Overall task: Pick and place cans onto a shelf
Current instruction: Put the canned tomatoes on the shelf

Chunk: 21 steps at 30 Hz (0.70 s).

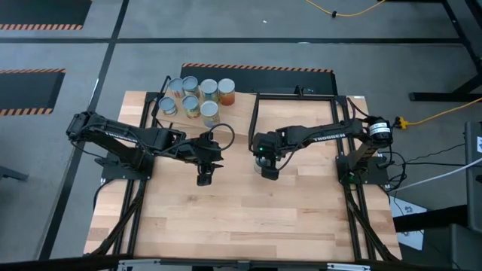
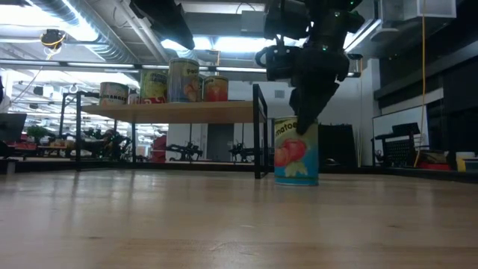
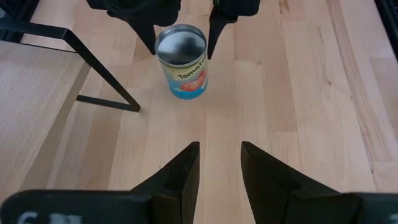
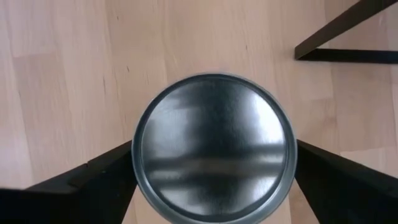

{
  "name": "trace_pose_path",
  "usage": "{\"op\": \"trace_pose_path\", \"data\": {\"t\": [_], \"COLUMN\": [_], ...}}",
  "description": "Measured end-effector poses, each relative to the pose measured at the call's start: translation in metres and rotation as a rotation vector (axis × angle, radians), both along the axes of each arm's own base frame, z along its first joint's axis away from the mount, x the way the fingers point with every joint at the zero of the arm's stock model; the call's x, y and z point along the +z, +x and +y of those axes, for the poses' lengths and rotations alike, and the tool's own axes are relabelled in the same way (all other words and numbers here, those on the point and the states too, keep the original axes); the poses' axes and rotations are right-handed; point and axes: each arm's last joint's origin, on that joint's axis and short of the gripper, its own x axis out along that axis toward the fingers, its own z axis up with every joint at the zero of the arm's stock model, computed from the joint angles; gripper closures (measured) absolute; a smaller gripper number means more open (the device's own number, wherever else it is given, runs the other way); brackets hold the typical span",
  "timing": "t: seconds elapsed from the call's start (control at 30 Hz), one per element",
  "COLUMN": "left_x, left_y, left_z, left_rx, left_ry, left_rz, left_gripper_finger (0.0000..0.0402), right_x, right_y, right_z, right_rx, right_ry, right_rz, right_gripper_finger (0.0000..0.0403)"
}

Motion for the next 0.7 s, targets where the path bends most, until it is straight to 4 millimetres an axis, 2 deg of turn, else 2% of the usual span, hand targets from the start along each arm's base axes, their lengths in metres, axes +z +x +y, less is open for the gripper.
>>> {"op": "trace_pose_path", "data": {"t": [0.13, 0.33, 0.7], "left_x": [0.0000, 0.0000, 0.0000], "left_y": [0.0000, 0.0000, 0.0000], "left_z": [0.0000, 0.0000, -0.0001], "left_rx": [0.000, 0.000, 0.000], "left_ry": [0.000, 0.000, 0.000], "left_rz": [0.000, 0.000, 0.000], "left_gripper_finger": [0.0291, 0.0291, 0.0291], "right_x": [0.0001, 0.0009, 0.0049], "right_y": [0.0007, 0.0029, 0.0038], "right_z": [0.0000, -0.0001, -0.0001], "right_rx": [0.000, 0.002, 0.000], "right_ry": [0.000, -0.003, 0.001], "right_rz": [-0.006, -0.031, -0.025], "right_gripper_finger": [0.0015, 0.0082, 0.0084]}}
